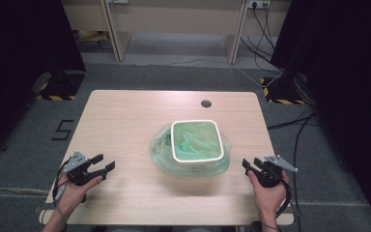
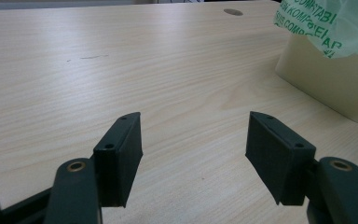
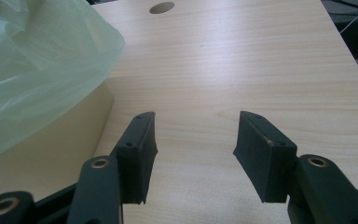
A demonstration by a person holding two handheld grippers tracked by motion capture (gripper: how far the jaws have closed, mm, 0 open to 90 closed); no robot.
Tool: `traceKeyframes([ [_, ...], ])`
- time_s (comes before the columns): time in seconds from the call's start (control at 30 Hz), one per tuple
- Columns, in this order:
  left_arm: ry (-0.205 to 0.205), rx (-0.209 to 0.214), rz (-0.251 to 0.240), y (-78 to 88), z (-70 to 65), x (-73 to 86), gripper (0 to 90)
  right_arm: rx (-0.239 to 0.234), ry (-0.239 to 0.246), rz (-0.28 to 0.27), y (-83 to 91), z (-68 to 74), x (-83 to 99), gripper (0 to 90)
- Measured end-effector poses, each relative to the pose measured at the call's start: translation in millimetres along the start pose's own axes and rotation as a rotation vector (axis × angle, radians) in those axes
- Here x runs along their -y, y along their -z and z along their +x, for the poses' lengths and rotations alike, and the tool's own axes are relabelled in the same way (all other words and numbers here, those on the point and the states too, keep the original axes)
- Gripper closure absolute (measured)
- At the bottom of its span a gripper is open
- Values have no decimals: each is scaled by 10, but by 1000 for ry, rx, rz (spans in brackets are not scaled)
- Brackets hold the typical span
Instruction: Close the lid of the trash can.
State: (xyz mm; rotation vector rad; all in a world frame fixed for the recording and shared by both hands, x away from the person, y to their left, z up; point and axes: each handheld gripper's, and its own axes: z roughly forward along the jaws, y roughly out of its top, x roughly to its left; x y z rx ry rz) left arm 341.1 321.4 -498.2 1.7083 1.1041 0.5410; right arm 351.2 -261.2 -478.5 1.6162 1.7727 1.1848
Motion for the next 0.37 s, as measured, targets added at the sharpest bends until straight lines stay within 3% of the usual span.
traceKeyframes([
  [0.37, -15, 15, -1, -16, -34, 8, 350, -22, 14, 10, -29, 61, 44, 473],
])
